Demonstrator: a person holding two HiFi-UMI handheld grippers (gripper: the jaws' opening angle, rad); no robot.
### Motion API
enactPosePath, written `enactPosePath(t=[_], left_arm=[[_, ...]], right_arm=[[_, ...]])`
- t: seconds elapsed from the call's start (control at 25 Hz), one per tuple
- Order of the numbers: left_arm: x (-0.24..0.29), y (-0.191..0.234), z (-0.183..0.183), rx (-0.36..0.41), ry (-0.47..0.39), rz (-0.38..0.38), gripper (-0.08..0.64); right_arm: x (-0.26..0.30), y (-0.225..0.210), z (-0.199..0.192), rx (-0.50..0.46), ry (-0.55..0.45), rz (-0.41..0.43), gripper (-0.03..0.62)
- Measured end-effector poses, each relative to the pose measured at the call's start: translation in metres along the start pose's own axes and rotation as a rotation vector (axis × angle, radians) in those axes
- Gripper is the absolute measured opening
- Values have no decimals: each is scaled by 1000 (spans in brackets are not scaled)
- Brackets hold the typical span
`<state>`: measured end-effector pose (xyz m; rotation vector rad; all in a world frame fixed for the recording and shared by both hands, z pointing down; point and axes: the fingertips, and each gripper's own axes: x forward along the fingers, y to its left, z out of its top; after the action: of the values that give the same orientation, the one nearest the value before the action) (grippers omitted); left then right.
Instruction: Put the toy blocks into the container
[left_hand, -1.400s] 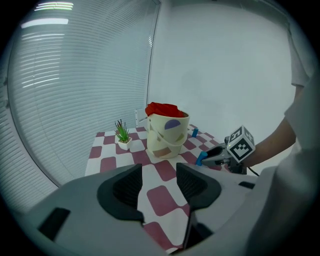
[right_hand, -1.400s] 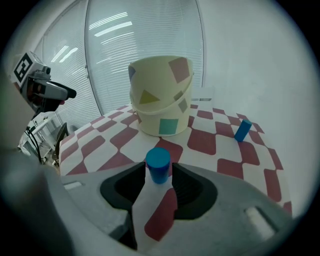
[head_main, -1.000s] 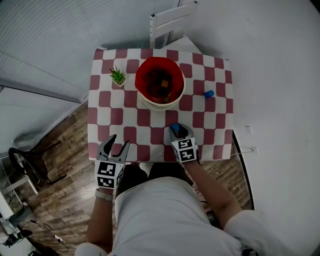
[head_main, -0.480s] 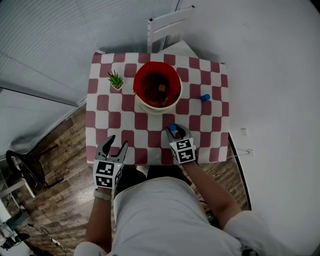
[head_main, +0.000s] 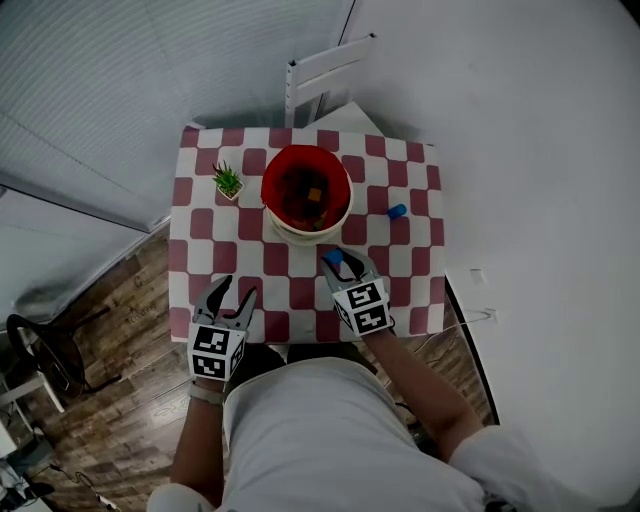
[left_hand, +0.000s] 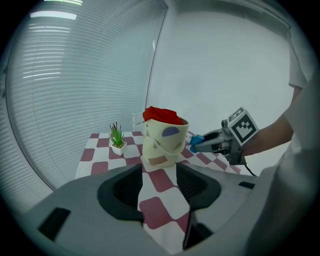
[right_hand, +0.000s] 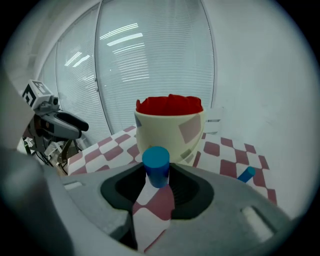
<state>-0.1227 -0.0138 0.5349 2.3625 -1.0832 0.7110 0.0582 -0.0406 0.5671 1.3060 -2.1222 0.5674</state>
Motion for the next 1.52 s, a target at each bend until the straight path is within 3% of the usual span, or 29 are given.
enactPosePath(t=[0.44,0.8,1.12,1.52], left_arm=[[3,0,27,23,-57,-28,195],[3,-2,39,36,-79,-50,195],[3,-2,44,31,-84,-49,195],[8,-1,42,12,-73,-38,195]], right_arm=[[-22,17,74,-59,-63,50,146],[-24,9,113,-68,-122,37,146],[-1,-6,127,-87,-93,36,146],[22,-18,117,-101,-13,49,146]])
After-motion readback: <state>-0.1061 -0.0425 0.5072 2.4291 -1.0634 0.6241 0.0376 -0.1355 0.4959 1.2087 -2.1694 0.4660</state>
